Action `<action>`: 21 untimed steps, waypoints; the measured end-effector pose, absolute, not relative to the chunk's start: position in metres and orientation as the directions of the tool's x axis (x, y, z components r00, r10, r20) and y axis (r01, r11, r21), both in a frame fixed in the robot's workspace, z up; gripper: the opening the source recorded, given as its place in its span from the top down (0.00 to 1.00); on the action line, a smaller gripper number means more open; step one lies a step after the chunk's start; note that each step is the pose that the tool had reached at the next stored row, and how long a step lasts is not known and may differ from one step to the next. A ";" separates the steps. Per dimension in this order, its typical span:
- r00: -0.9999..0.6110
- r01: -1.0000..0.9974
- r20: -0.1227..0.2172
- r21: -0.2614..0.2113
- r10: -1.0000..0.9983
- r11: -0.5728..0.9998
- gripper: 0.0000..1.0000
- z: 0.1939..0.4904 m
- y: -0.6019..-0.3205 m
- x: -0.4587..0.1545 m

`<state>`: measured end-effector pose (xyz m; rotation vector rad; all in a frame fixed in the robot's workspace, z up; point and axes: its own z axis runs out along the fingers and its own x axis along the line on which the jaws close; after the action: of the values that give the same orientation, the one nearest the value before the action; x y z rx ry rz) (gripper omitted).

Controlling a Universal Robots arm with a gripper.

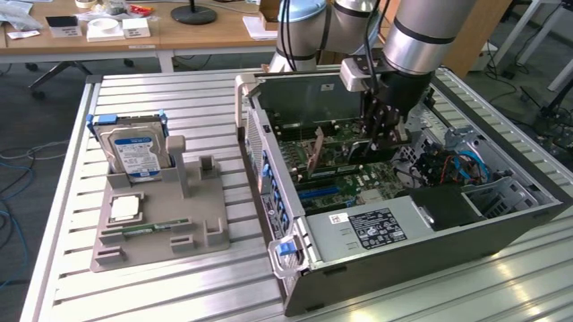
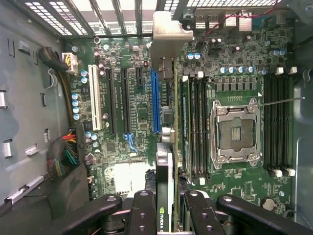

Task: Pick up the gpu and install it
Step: 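Insert the gpu into the slot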

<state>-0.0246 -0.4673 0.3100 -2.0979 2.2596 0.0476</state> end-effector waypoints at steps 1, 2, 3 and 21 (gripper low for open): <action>-0.074 -0.997 -0.063 -0.017 -0.995 0.075 0.73 0.310 -0.468 -0.025; -0.074 -0.997 -0.063 -0.017 -0.995 0.075 0.73 0.310 -0.469 -0.025; -0.074 -0.997 -0.063 -0.017 -0.995 0.075 0.73 0.310 -0.470 -0.025; -0.073 -0.997 -0.063 -0.017 -0.995 0.075 0.73 0.297 -0.472 -0.046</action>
<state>-0.0460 -0.4717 0.2975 -2.0983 2.2598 0.0468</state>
